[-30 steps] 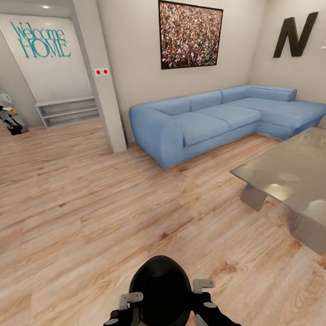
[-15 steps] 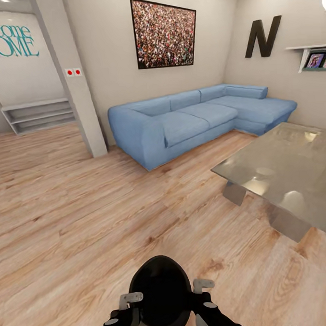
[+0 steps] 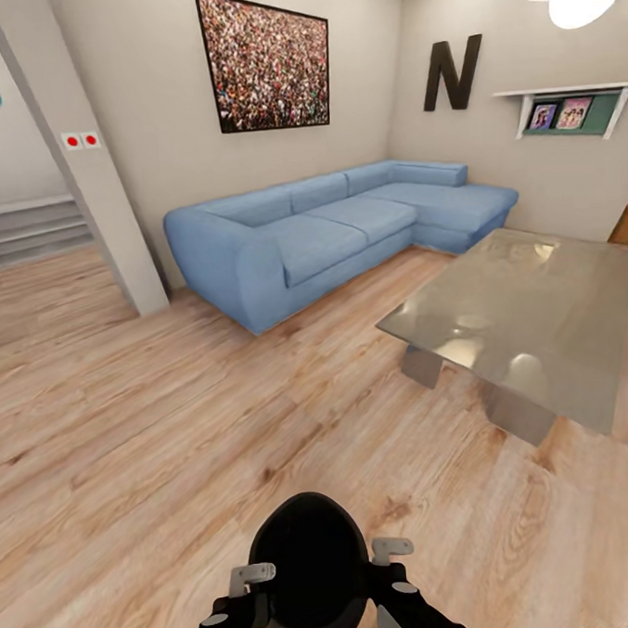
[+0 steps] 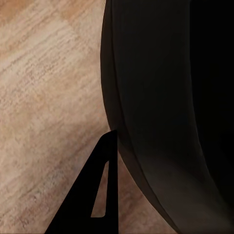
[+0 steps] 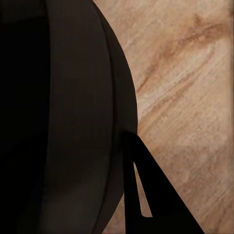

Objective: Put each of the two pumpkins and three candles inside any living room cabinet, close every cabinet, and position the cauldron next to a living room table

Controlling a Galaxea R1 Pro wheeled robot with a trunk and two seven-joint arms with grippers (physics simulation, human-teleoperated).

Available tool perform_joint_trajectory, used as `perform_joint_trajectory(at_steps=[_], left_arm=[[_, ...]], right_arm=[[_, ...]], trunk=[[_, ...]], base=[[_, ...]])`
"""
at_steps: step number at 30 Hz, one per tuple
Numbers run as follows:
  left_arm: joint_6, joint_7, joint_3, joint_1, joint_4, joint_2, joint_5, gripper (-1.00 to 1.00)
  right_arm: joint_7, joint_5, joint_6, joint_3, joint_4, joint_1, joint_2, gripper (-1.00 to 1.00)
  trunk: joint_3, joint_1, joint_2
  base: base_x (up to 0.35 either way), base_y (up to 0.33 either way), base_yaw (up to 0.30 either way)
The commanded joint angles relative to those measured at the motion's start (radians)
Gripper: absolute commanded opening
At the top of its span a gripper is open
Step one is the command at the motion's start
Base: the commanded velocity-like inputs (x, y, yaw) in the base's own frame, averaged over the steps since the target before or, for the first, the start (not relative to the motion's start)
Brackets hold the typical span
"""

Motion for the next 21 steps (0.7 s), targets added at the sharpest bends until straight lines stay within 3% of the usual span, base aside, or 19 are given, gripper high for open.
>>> perform_joint_trajectory(at_steps=[1, 21], left_arm=[[0.004, 0.003, -0.011, 0.000, -0.003, 0.001, 0.021, -1.00], [0.004, 0.003, -0.011, 0.000, -0.003, 0.001, 0.021, -1.00]], right_arm=[[0.021, -0.009, 0.004, 0.003, -0.024, -0.001, 0.000, -1.00], [0.021, -0.009, -0.007, 0.003, -0.023, -0.001, 0.000, -1.00]], trunk=[[-0.001, 0.000, 0.000], [-0.010, 0.000, 0.000]], base=[[0.085, 0.163, -0.256], [0.099, 0.175, -0.256]])
